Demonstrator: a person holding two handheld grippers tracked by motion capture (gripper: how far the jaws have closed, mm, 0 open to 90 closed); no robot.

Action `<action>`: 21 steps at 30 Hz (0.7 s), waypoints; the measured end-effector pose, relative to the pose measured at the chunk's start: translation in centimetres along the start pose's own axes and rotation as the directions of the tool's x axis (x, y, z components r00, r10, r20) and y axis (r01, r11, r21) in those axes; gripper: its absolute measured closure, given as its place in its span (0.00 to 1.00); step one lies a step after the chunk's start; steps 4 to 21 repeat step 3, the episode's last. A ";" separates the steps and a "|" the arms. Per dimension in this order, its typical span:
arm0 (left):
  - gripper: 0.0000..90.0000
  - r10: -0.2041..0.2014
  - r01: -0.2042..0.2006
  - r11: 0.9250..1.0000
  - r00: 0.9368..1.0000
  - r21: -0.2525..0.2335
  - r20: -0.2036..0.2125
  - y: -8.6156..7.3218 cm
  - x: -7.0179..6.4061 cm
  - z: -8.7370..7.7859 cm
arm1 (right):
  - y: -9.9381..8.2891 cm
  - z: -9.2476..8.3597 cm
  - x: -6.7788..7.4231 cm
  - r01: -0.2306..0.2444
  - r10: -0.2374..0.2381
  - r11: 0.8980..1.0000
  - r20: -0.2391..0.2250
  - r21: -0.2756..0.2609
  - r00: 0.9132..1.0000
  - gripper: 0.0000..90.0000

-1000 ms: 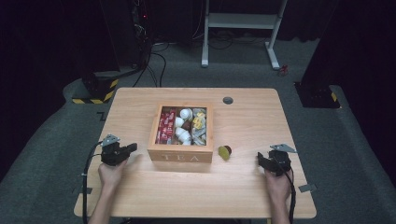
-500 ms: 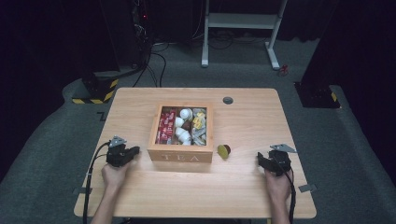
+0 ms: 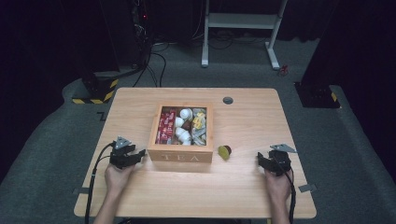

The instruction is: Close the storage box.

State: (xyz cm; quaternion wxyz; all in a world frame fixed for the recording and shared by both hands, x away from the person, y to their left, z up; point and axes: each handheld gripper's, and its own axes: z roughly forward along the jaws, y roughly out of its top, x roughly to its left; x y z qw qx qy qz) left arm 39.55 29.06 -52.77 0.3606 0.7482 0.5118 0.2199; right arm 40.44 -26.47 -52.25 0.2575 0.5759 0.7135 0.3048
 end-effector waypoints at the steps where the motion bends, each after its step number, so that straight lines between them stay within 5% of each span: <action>1: 0.48 0.005 -0.005 1.000 1.000 0.003 -0.004 0.0 -0.1 0.0 | 0.0 0.0 0.0 0.001 -0.001 1.000 -0.001 0.000 1.000 0.41; 21: 0.47 0.008 -0.008 1.000 1.000 0.004 -0.007 0.0 -0.1 0.0 | 0.0 0.0 0.0 0.001 -0.001 1.000 -0.001 0.000 1.000 0.41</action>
